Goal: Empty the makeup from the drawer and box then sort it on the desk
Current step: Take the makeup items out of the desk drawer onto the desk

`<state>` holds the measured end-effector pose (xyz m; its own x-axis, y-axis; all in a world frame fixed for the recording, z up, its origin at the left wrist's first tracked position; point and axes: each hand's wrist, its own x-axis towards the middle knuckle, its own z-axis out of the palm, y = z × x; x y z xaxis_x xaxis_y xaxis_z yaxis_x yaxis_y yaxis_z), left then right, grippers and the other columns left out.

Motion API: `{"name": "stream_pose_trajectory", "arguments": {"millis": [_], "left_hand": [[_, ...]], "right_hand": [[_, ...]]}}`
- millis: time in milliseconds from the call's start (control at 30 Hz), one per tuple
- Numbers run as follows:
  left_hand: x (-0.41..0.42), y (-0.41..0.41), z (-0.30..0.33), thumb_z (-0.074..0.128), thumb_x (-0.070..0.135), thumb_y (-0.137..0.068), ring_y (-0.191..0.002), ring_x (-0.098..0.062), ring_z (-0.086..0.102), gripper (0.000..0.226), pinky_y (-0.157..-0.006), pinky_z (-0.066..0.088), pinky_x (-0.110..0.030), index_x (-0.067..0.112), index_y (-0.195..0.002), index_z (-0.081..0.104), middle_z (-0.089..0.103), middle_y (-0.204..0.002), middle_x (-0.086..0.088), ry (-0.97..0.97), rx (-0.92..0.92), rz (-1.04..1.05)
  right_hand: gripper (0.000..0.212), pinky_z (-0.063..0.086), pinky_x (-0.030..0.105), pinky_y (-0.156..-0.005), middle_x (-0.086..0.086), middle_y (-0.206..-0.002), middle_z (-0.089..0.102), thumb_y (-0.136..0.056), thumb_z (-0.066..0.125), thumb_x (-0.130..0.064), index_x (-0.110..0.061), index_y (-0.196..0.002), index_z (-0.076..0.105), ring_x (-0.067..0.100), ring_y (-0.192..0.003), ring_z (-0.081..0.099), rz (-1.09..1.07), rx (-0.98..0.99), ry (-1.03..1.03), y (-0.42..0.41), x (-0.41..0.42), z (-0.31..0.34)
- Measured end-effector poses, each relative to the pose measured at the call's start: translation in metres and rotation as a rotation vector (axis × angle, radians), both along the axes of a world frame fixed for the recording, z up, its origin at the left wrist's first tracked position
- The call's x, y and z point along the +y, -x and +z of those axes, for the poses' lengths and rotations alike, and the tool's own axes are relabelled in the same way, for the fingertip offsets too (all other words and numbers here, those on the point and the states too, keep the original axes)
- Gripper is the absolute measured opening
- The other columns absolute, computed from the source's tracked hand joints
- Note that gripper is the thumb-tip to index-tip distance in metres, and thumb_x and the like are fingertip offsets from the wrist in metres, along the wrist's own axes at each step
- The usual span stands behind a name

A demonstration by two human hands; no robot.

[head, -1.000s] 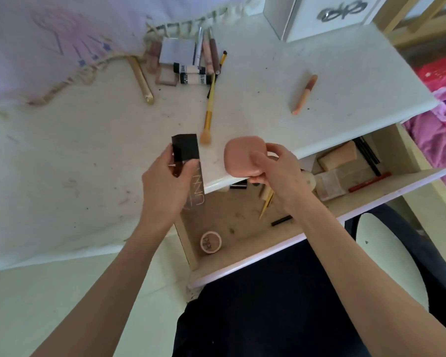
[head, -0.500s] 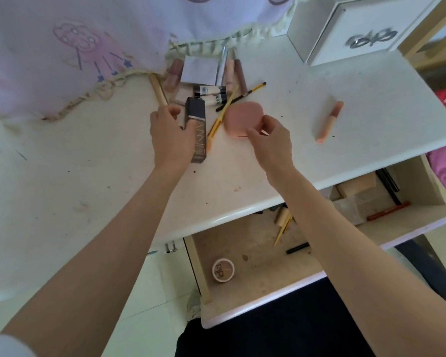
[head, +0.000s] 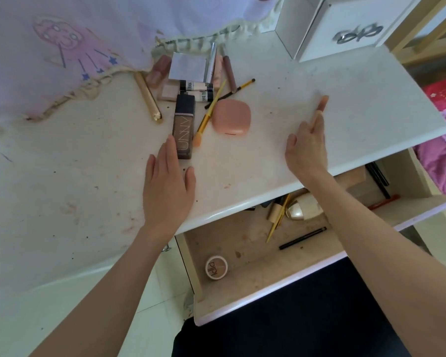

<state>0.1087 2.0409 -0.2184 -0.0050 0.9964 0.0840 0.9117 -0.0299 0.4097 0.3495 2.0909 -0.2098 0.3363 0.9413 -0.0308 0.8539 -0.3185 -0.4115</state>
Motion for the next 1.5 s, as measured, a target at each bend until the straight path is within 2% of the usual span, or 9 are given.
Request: {"name": "stream_pose_trajectory", "arguments": {"millis": [100, 200, 333, 567, 833, 967, 1100, 1233, 1500], "left_hand": [[0.001, 0.001, -0.004, 0.044, 0.024, -0.094, -0.128, -0.029, 0.040, 0.060, -0.115, 0.018, -0.037, 0.007, -0.145, 0.017, 0.038, -0.144, -0.014, -0.014, 0.013, 0.003], [0.001, 0.001, -0.004, 0.045, 0.024, -0.094, -0.127, -0.029, 0.042, 0.060, -0.115, 0.019, -0.037, 0.007, -0.145, 0.019, 0.040, -0.142, -0.014, -0.034, 0.018, 0.001], [0.002, 0.001, -0.006, 0.046, 0.023, -0.093, -0.126, -0.030, 0.043, 0.060, -0.114, 0.019, -0.037, 0.006, -0.144, 0.020, 0.041, -0.141, -0.016, -0.045, 0.036, -0.012], [0.003, 0.004, -0.006, 0.043, 0.023, -0.093, -0.130, -0.029, 0.038, 0.061, -0.114, 0.016, -0.036, 0.006, -0.145, 0.017, 0.036, -0.144, -0.015, -0.035, 0.043, -0.029], [-0.035, 0.009, -0.007, 0.044, 0.022, -0.093, -0.134, -0.030, 0.032, 0.055, -0.113, 0.025, -0.042, 0.003, -0.142, 0.027, 0.033, -0.146, -0.017, -0.034, -0.009, 0.003], [-0.086, 0.008, -0.015, 0.039, 0.019, -0.090, -0.133, -0.029, 0.035, 0.044, -0.112, 0.024, -0.044, 0.003, -0.130, 0.044, 0.043, -0.140, -0.016, -0.111, 0.011, -0.100], [-0.128, 0.003, -0.017, 0.040, 0.005, -0.086, -0.117, -0.024, 0.047, 0.031, -0.103, 0.035, -0.035, 0.003, -0.108, 0.061, 0.056, -0.119, -0.013, -0.199, -0.129, -0.273], [-0.142, -0.008, -0.030, 0.045, 0.007, -0.082, -0.092, -0.017, 0.057, 0.024, -0.077, 0.042, -0.016, 0.008, -0.097, 0.064, 0.061, -0.103, -0.009, 0.093, -0.107, -0.547], [-0.115, -0.043, -0.052, 0.044, 0.004, -0.090, -0.111, -0.023, 0.044, 0.031, -0.085, 0.042, -0.033, 0.013, -0.119, 0.049, 0.039, -0.126, -0.006, 0.656, 0.375, -0.594]], "right_hand": [[0.038, 0.040, 0.032, -0.100, -0.016, -0.156, -0.013, -0.096, 0.030, -0.005, -0.002, -0.134, 0.036, 0.014, -0.135, 0.029, 0.103, 0.096, -0.093, 0.016, -0.001, -0.003], [0.050, 0.016, 0.034, -0.116, -0.002, -0.158, 0.007, -0.098, 0.029, -0.009, -0.006, -0.147, 0.018, 0.016, -0.140, 0.019, 0.301, 0.092, -0.061, 0.033, 0.005, -0.002], [0.048, 0.013, 0.039, -0.117, 0.002, -0.151, 0.030, -0.100, 0.023, -0.009, -0.015, -0.148, 0.020, 0.019, -0.140, 0.024, 0.376, 0.146, -0.009, 0.040, 0.026, -0.001], [0.049, 0.003, 0.030, -0.116, 0.005, -0.156, 0.017, -0.102, 0.022, -0.019, -0.018, -0.150, 0.010, 0.018, -0.144, 0.011, 0.378, 0.106, 0.057, 0.035, 0.016, 0.001], [0.051, -0.006, 0.027, -0.115, 0.003, -0.155, 0.014, -0.097, 0.025, -0.031, -0.014, -0.146, 0.026, 0.013, -0.143, 0.002, 0.452, -0.005, 0.010, 0.021, -0.089, -0.012], [0.050, 0.004, 0.029, -0.116, -0.002, -0.154, 0.011, -0.098, 0.040, -0.022, -0.014, -0.145, 0.026, 0.013, -0.143, 0.000, 0.499, 0.073, 0.004, 0.013, -0.131, -0.017], [0.032, 0.038, 0.034, -0.104, 0.010, -0.141, 0.045, -0.093, 0.050, -0.012, -0.007, -0.124, 0.058, 0.024, -0.127, 0.044, 0.484, 0.012, -0.048, 0.001, -0.155, -0.024], [0.029, 0.040, 0.028, -0.074, 0.010, -0.114, 0.059, -0.096, 0.041, -0.018, -0.008, -0.118, 0.058, 0.026, -0.102, 0.055, 0.427, -0.027, 0.275, -0.004, -0.151, -0.039], [0.029, 0.042, 0.034, -0.066, 0.020, -0.107, 0.059, -0.095, 0.047, -0.022, 0.000, -0.114, 0.050, 0.036, -0.094, 0.059, -0.113, 0.191, 0.367, 0.004, -0.109, -0.072]]}}
